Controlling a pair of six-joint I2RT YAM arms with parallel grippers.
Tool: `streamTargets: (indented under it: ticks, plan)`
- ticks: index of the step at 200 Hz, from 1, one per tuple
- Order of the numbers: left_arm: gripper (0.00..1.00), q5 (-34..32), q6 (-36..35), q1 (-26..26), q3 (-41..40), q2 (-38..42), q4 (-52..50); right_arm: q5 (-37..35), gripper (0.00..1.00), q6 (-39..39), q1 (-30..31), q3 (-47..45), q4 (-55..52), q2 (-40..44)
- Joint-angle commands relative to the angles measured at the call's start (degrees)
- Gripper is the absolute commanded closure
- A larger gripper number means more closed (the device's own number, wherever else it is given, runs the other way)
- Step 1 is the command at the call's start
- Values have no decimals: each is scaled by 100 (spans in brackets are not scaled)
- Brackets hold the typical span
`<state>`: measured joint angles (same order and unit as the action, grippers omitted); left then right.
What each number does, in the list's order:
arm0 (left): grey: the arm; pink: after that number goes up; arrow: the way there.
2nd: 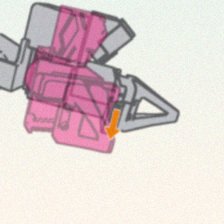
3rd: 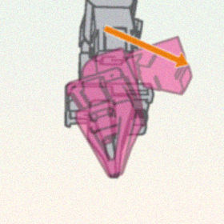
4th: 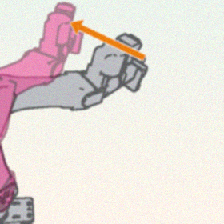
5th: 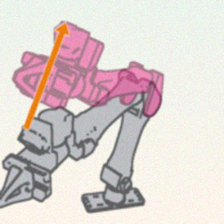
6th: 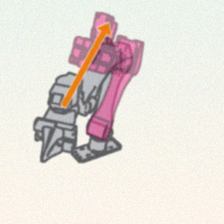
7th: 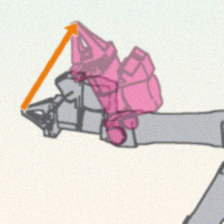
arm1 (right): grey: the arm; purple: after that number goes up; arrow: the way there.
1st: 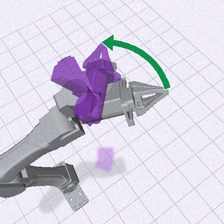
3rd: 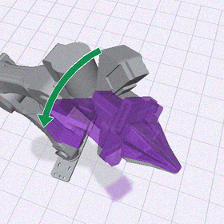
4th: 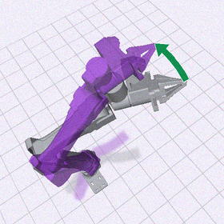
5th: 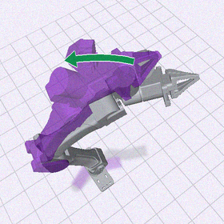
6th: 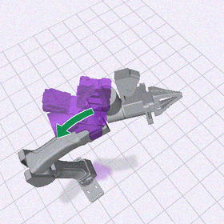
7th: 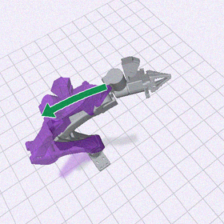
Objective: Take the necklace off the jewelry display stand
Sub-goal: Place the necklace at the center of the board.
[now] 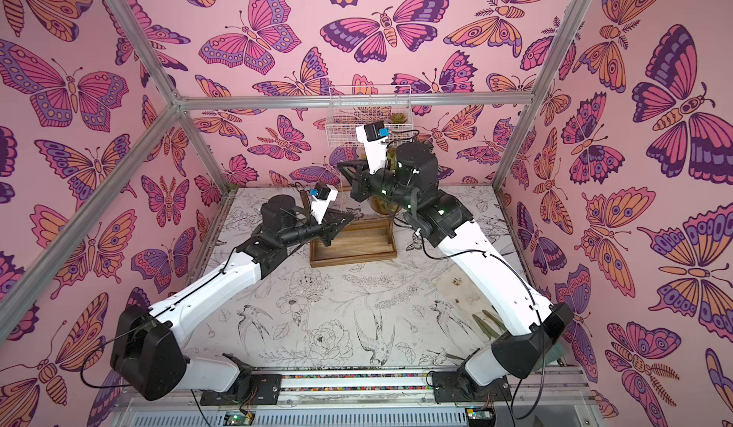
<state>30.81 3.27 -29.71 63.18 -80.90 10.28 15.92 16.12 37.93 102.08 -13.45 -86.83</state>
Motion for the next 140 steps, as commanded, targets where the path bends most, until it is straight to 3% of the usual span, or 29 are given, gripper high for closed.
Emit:
streamTargets:
  ticks: [1, 112, 140]
  plan:
    - [91, -83, 28, -39, -104, 193, -58, 21, 100, 71, 40, -56, 170, 114]
    - [94, -422, 247, -128, -910, 736, -440, 190, 100, 408, 93, -858, 438, 193]
    - [95, -571, 357, -222, -1280, 1217, -589, 209, 100, 501, 170, -1131, 542, 212]
